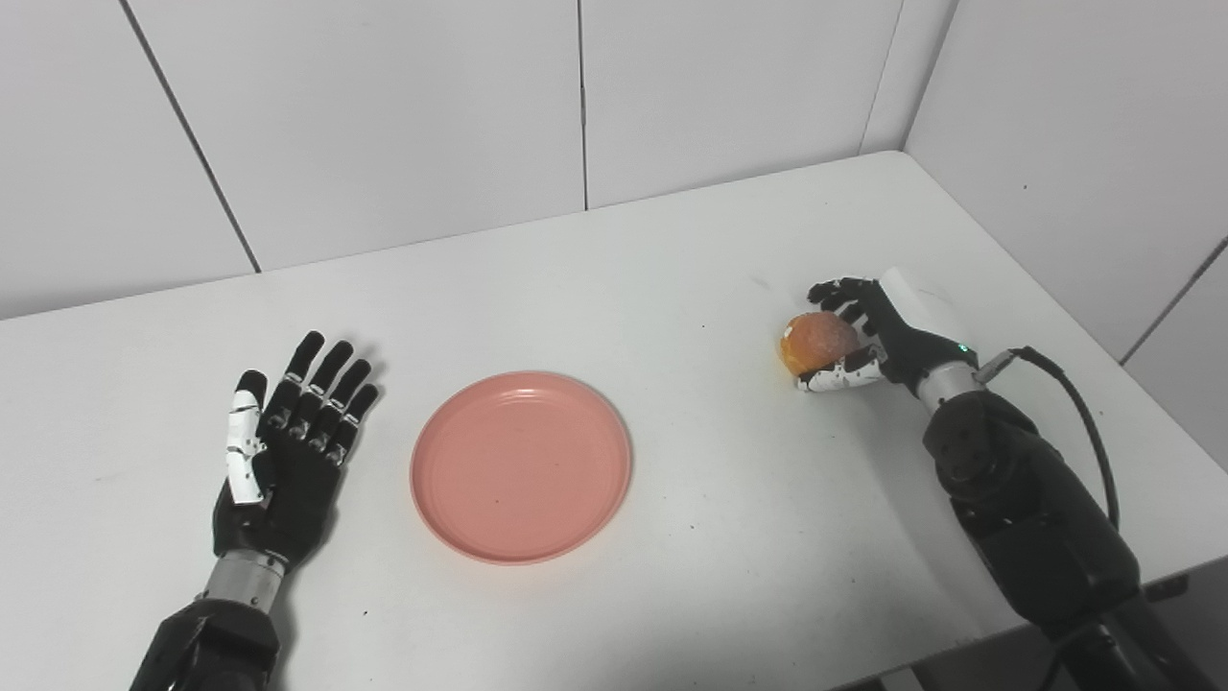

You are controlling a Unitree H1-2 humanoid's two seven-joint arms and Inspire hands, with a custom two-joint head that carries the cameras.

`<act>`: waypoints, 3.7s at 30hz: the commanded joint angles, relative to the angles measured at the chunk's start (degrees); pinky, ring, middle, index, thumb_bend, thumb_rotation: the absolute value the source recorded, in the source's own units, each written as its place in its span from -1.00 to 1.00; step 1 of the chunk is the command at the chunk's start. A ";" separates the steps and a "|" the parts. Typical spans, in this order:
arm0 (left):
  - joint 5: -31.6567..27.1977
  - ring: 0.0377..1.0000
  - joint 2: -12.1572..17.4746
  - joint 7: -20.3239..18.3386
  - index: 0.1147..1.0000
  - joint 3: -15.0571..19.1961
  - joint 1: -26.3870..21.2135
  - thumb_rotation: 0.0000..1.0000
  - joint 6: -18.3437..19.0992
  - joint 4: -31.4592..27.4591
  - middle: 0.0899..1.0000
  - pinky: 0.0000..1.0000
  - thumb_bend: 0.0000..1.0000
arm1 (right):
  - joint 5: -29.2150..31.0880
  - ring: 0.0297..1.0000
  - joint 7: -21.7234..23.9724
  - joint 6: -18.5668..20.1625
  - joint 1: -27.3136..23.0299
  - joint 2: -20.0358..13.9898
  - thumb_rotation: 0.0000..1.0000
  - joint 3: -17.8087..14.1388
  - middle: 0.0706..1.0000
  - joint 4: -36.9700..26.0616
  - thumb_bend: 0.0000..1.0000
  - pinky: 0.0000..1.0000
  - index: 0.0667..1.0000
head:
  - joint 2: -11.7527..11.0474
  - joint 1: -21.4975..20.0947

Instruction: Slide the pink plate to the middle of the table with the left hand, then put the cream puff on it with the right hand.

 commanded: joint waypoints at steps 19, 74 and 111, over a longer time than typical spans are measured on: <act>2.22 0.86 0.25 2.99 0.85 -0.81 3.03 1.00 4.23 2.14 0.86 0.95 -0.13 | 3.43 -0.02 -3.45 -3.57 -0.76 -1.68 -1.00 -0.38 -0.11 0.02 0.05 -0.11 -0.08 | 0.18 1.66; 11.96 0.85 -7.11 11.15 0.85 -6.60 5.24 1.00 4.56 -5.23 0.85 0.88 -0.19 | -0.16 -0.23 8.59 -7.02 -13.85 11.14 -1.00 18.09 -0.21 -10.40 0.04 -0.32 -0.01 | 2.66 23.07; 15.85 0.80 -10.37 15.85 0.80 -8.32 4.71 1.00 6.64 -7.82 0.80 0.80 -0.17 | -3.15 -0.16 11.71 -7.89 -11.80 12.22 -1.00 22.92 -0.17 -8.22 0.05 -0.29 -0.02 | 5.74 32.34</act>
